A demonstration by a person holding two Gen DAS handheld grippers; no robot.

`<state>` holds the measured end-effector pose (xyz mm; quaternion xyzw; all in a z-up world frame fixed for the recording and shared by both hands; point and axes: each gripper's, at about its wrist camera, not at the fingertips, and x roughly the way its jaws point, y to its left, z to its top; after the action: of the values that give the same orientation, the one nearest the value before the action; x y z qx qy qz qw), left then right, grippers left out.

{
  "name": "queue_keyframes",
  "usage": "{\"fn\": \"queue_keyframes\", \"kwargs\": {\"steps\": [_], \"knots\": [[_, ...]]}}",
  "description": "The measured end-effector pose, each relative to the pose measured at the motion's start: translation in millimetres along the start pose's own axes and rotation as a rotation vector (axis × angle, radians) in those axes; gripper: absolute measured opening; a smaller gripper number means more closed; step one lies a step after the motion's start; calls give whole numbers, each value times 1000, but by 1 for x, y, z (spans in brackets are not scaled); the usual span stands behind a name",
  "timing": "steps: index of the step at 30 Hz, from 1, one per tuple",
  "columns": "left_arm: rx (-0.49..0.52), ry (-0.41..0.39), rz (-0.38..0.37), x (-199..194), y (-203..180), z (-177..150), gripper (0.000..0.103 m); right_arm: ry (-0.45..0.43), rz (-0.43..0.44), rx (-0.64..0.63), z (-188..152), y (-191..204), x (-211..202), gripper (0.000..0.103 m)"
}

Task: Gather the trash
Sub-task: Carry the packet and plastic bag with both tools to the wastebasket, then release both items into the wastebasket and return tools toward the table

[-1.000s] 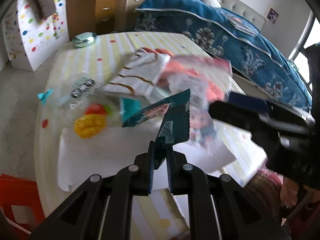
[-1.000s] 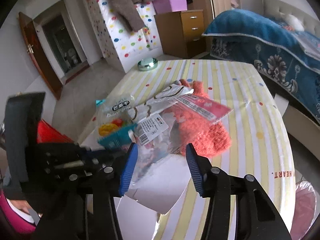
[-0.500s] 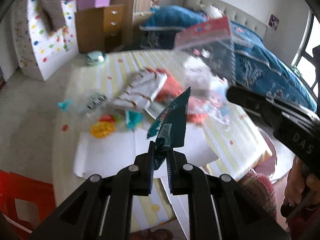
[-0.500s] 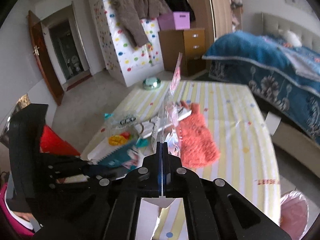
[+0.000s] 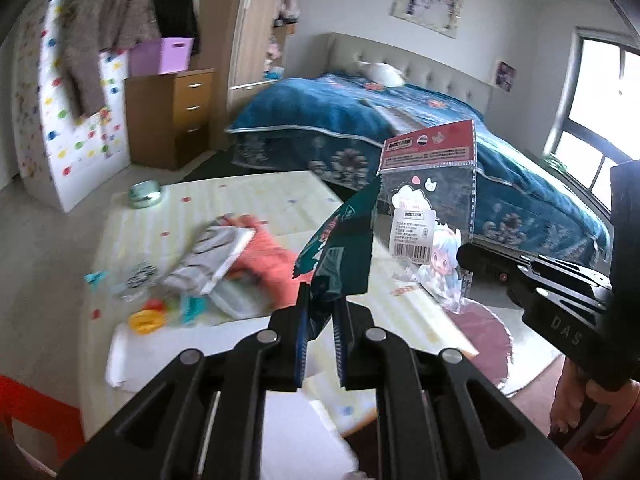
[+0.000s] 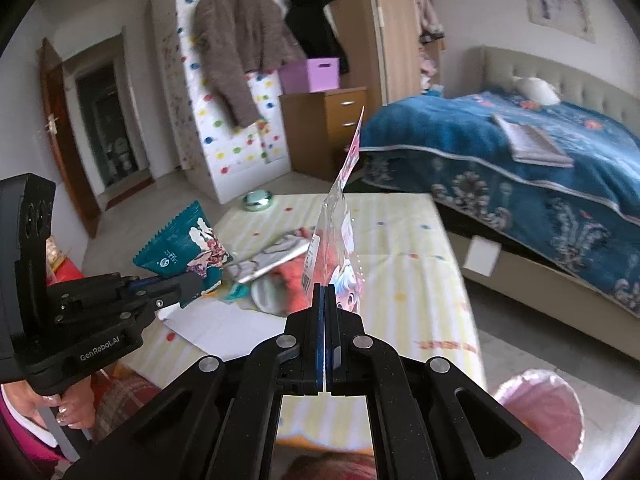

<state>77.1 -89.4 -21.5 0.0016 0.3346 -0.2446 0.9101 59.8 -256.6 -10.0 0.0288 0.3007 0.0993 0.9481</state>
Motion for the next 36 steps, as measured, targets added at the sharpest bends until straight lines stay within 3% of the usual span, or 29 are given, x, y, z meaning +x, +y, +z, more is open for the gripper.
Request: {"fn": "queue_keyframes", "kwargs": {"steps": [10, 19, 25, 31, 33, 34, 35, 36], "knots": [[175, 15, -160, 36, -117, 3, 10, -6, -172, 116, -34, -72, -53, 0], [316, 60, -271, 82, -210, -16, 10, 39, -364, 243, -88, -143, -93, 0], [350, 138, -303, 126, -246, -28, 10, 72, -413, 335, -116, -189, -99, 0], [319, 206, -325, 161, -258, -33, 11, 102, -420, 381, -135, -221, -92, 0], [307, 223, -329, 167, -258, -33, 25, 111, -413, 393, -138, -231, -86, 2], [296, 233, -321, 172, -257, -33, 50, 117, -412, 399, -139, -235, -83, 5], [293, 231, -316, 172, -256, -34, 61, 135, -419, 420, -144, -243, -78, 5], [295, 224, -316, 172, -256, -34, 61, 138, -424, 428, -144, -245, -77, 12]]}}
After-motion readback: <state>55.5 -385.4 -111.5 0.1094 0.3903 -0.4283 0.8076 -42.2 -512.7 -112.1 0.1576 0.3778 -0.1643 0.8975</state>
